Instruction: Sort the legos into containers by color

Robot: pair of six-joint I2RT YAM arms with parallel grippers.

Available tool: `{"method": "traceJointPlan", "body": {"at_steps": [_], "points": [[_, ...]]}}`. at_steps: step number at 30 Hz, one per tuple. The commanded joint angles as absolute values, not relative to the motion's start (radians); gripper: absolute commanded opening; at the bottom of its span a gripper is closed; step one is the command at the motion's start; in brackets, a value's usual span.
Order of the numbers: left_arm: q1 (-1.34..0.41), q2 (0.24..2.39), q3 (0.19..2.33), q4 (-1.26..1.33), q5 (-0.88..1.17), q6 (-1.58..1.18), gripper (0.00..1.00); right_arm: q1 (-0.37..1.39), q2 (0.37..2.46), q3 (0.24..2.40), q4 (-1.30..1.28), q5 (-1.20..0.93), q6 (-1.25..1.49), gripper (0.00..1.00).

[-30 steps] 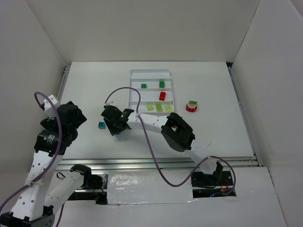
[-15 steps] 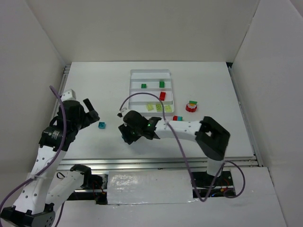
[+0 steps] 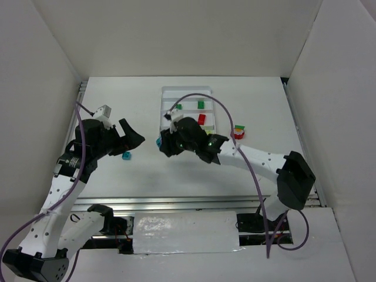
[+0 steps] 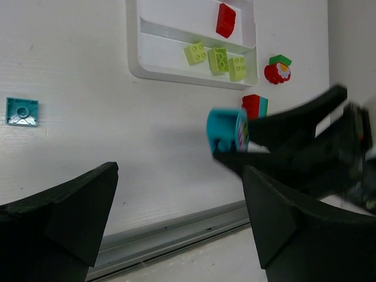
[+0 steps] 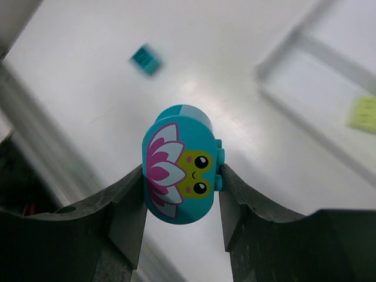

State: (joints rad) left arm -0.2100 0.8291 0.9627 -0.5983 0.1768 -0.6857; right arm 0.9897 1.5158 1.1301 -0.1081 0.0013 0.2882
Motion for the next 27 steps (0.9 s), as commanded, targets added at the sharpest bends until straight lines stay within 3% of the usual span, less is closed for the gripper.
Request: {"method": "traceJointPlan", "body": {"at_steps": [1, 7, 13, 16, 27], "points": [[-0.209, 0.815, 0.983, -0.592, 0.125, -0.671, 0.99, 0.803, 1.624, 1.299, -0.193, 0.051, 0.395, 0.00], [-0.209, 0.859, 0.992, -0.650, 0.034, -0.557, 1.00, 0.548, 1.919, 1.653, -0.290, 0.048, 0.498, 0.00], [-0.204, 0.847, 0.922, -0.618, -0.026, -0.523, 1.00, 0.358, 2.193, 1.931, -0.218, -0.202, 0.687, 0.00], [-0.204, 0.854, 0.927, -0.614, -0.009, -0.515, 1.00, 0.318, 2.281, 2.006, -0.117, -0.307, 0.767, 0.00], [-0.199, 0.887, 0.923, -0.609, 0.037, -0.496, 1.00, 0.270, 2.514, 2.209, -0.003, -0.292, 1.029, 0.08]]}}
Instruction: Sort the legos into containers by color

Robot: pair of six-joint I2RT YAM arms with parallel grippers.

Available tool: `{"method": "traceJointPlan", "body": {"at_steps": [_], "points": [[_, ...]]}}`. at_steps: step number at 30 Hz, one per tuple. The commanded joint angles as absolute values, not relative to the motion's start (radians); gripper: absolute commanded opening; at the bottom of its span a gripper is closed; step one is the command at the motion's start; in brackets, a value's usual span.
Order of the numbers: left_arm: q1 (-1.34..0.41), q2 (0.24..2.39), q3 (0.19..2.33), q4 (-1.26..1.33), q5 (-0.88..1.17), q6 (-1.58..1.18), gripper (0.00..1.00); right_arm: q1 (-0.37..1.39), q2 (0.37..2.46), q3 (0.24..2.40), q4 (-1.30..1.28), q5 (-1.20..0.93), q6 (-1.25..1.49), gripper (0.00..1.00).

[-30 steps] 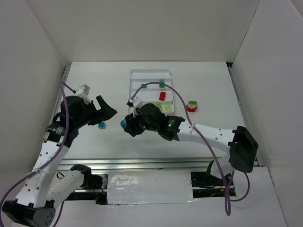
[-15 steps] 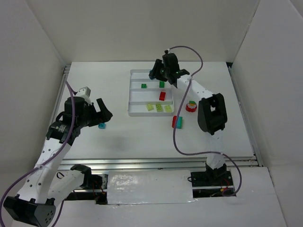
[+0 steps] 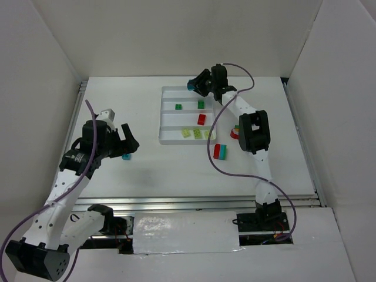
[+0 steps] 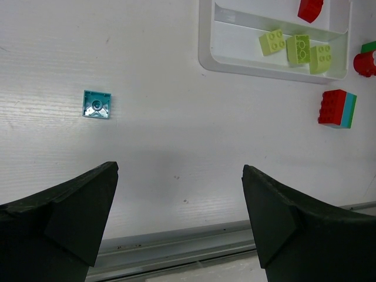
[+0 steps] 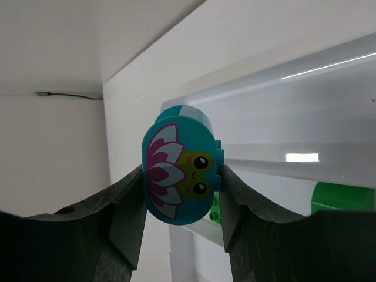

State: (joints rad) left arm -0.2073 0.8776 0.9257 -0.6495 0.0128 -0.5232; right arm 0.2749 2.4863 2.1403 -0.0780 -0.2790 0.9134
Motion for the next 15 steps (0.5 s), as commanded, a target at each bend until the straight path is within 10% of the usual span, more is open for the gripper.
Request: {"method": "traceJointPlan", "body": {"at_steps": [1, 15], "points": [[-0.198, 0.891, 0.923, -0.609, 0.041, -0.495, 1.00, 0.268, 2.520, 2.209, 0.014, -0.284, 1.041, 0.08], [-0.179, 0.899, 0.923, -0.604, 0.066, -0.488, 0.99, 0.252, 2.543, 2.183, 0.023, -0.299, 1.049, 0.51]]}}
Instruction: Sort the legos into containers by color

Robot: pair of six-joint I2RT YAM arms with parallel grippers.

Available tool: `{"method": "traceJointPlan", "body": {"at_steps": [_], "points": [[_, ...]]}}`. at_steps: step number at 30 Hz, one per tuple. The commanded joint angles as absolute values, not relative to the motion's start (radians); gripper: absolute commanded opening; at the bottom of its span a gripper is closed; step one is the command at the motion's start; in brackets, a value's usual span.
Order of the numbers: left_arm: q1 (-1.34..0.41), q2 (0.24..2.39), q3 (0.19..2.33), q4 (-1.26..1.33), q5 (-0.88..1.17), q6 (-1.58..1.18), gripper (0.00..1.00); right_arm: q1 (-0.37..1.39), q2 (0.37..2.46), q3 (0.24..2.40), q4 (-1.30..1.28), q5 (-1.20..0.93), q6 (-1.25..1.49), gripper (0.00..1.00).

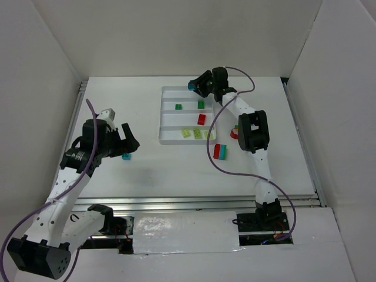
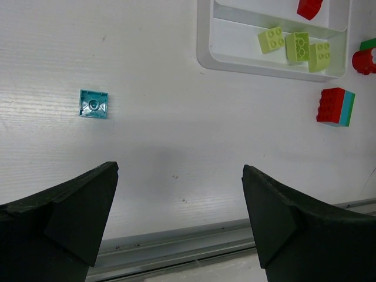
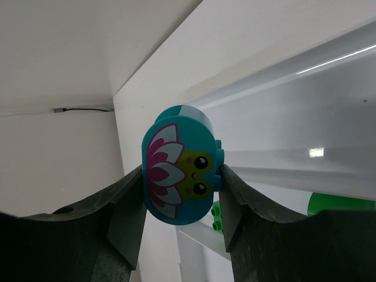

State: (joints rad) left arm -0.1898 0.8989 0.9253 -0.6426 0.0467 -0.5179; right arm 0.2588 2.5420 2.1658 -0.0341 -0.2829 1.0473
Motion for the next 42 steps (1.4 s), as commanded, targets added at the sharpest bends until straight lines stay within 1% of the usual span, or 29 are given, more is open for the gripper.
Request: {"method": "traceJointPlan", "body": {"at_steps": [1, 7, 12, 16, 19, 20, 21, 22, 23, 24, 25, 28, 29, 30, 32, 33, 37, 39, 41, 42], "points": [[-0.176, 0.900, 0.923, -0.606, 0.067, -0.488, 0.99, 0.253, 2.543, 2.184, 0.018, -0.298, 1.048, 0.55], [-0.166, 0.902, 0.923, -0.607, 0.066, -0.489, 0.99, 0.247, 2.537, 2.174, 0.009, -0.296, 1.035, 0.67], [-0.160, 0.900, 0.923, -0.607, 0.064, -0.489, 0.99, 0.244, 2.519, 2.152, 0.015, -0.302, 1.026, 0.69], [-0.149, 0.902, 0.923, -0.609, 0.054, -0.494, 1.00, 0.244, 2.464, 2.123, 0.017, -0.304, 0.996, 0.69], [-0.137, 0.913, 0.931, -0.633, 0.005, -0.512, 1.00, 0.258, 2.395, 2.083, 0.012, -0.304, 0.937, 0.70], [-0.132, 0.914, 0.937, -0.641, 0.002, -0.518, 1.00, 0.270, 2.372, 2.077, -0.020, -0.295, 0.907, 0.79], [-0.120, 0.914, 0.940, -0.650, -0.043, -0.529, 0.99, 0.300, 2.326, 2.075, -0.046, -0.275, 0.837, 0.81], [-0.112, 0.911, 0.943, -0.660, -0.099, -0.549, 1.00, 0.320, 2.303, 2.072, -0.079, -0.250, 0.797, 0.87], [-0.101, 0.907, 0.949, -0.678, -0.126, -0.558, 0.99, 0.345, 2.275, 2.066, -0.134, -0.186, 0.752, 0.98], [-0.080, 0.901, 0.950, -0.687, -0.152, -0.569, 0.99, 0.400, 2.222, 2.039, -0.156, -0.149, 0.676, 1.00], [-0.071, 0.888, 0.951, -0.696, -0.208, -0.592, 0.99, 0.431, 2.195, 2.017, -0.182, -0.071, 0.643, 1.00], [-0.051, 0.876, 0.948, -0.724, -0.300, -0.632, 0.99, 0.535, 2.094, 1.913, -0.212, 0.024, 0.565, 1.00], [-0.046, 0.880, 0.948, -0.721, -0.295, -0.629, 1.00, 0.557, 2.067, 1.879, -0.210, 0.069, 0.561, 1.00], [-0.040, 0.890, 0.946, -0.716, -0.285, -0.621, 1.00, 0.577, 2.006, 1.788, -0.198, 0.077, 0.557, 1.00], [-0.035, 0.942, 0.951, -0.710, -0.243, -0.614, 1.00, 0.620, 1.933, 1.688, -0.137, 0.087, 0.557, 1.00], [-0.032, 0.987, 0.956, -0.721, -0.235, -0.611, 1.00, 0.630, 1.861, 1.604, -0.123, 0.083, 0.555, 1.00], [-0.003, 1.112, 0.986, -0.747, -0.227, -0.662, 1.00, 0.698, 1.688, 1.467, -0.139, 0.095, 0.523, 1.00], [-0.003, 1.159, 0.968, -0.680, -0.177, -0.704, 0.99, 0.712, 1.590, 1.396, -0.153, 0.075, 0.511, 1.00], [-0.006, 1.204, 0.937, -0.623, -0.112, -0.712, 0.94, 0.716, 1.504, 1.349, -0.166, 0.031, 0.521, 1.00], [-0.009, 1.276, 0.946, -0.618, -0.103, -0.709, 0.93, 0.716, 1.477, 1.295, -0.166, 0.011, 0.525, 1.00]]}}
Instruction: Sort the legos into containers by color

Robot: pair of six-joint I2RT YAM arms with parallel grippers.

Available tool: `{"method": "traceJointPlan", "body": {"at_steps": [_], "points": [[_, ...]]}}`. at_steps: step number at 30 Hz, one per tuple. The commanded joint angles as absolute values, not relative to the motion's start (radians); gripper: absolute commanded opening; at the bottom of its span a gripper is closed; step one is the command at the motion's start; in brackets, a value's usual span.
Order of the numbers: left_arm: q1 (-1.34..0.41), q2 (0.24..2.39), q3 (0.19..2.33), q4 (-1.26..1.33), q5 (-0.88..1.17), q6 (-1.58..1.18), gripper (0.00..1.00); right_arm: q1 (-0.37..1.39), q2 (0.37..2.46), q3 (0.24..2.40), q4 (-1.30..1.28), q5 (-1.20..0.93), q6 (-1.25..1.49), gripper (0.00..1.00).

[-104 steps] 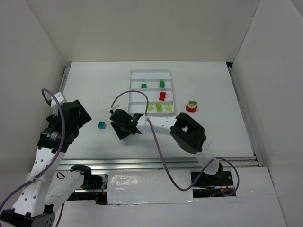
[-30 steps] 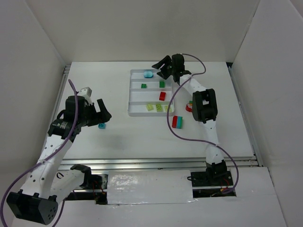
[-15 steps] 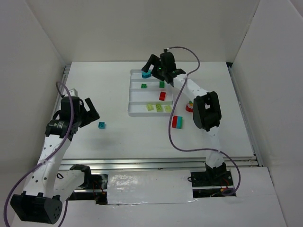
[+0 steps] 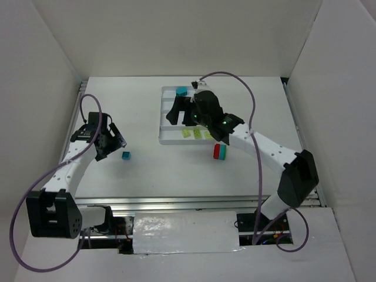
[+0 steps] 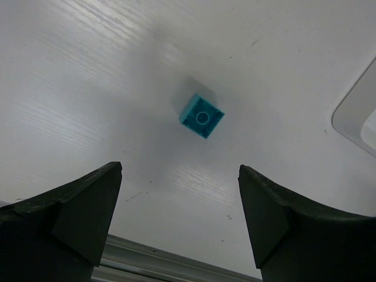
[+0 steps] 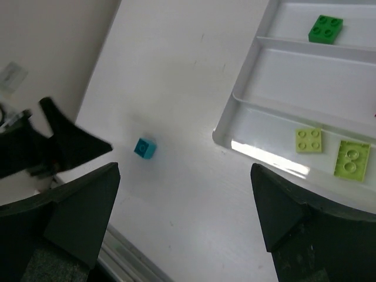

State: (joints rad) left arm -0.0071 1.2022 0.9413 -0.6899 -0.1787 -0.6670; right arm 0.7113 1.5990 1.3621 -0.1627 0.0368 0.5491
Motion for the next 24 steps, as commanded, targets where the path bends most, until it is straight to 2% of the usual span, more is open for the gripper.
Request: {"method": "traceJointPlan", "body": {"at_steps": [1, 10, 17, 24], "points": [[-0.015, 1.316, 0.974, -0.621, -0.101, -0.706, 0.92, 0.716, 1.453, 1.266, -0.160, -0.029, 0.526, 1.00], [-0.075, 1.476, 0.974, -0.580, -0.178, -0.733, 0.93, 0.723, 1.279, 1.062, -0.172, -0.075, 0.519, 1.00], [-0.077, 1.588, 0.950, -0.534, -0.196, -0.753, 0.93, 0.723, 1.247, 1.042, -0.167, -0.113, 0.508, 1.00], [-0.077, 1.595, 0.956, -0.506, -0.219, -0.790, 0.92, 0.723, 1.233, 1.016, -0.169, -0.130, 0.497, 1.00]]}}
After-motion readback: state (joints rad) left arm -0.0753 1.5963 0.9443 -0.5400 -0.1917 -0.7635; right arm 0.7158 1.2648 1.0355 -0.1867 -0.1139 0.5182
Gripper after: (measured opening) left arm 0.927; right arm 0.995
